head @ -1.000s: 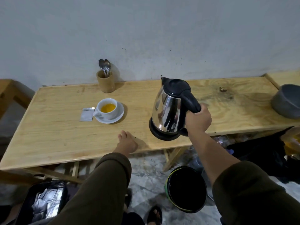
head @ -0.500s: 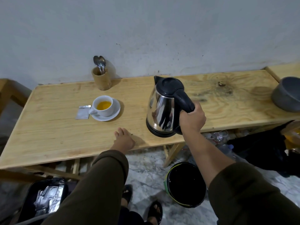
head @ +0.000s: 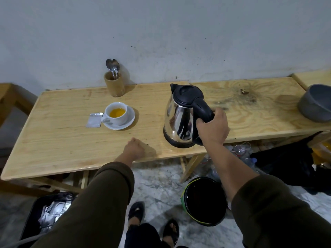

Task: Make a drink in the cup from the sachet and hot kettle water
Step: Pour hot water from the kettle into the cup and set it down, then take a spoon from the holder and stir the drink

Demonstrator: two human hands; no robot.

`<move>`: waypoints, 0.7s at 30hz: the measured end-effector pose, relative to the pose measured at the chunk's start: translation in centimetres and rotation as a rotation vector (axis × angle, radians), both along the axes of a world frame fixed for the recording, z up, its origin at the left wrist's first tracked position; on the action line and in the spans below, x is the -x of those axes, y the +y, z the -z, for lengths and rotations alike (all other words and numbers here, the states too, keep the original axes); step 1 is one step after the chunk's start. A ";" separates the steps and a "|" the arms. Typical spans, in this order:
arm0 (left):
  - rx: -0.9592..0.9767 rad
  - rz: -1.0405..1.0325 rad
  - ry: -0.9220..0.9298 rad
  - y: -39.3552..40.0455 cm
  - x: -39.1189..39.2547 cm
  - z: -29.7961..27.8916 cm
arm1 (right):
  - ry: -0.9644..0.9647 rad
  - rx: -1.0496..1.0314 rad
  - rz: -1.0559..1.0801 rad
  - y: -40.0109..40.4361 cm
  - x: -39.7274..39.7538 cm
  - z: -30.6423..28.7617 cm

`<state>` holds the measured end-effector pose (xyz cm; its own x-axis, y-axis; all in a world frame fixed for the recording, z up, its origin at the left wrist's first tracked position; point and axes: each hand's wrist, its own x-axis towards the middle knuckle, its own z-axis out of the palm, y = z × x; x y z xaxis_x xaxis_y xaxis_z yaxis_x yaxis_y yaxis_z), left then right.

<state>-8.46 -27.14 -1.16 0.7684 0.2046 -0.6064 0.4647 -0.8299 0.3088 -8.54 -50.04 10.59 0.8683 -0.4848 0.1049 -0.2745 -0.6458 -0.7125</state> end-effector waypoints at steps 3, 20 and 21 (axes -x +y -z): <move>0.078 -0.051 -0.055 1.2 0.4 -0.4 | -0.109 0.127 -0.070 1.1 -0.1 -1.0; 0.334 -0.481 -0.173 13.5 -5.4 -3.6 | 0.005 0.067 -0.476 19.7 -8.8 -2.3; 0.349 -0.483 -0.174 13.8 -6.0 -3.6 | 0.028 0.070 -0.492 20.8 -9.6 -2.0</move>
<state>-2.44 -13.32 2.45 0.7321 0.3661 -0.5744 0.6811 -0.3752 0.6288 1.04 -29.25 12.64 0.9953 -0.0093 0.0963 0.0568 -0.7494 -0.6597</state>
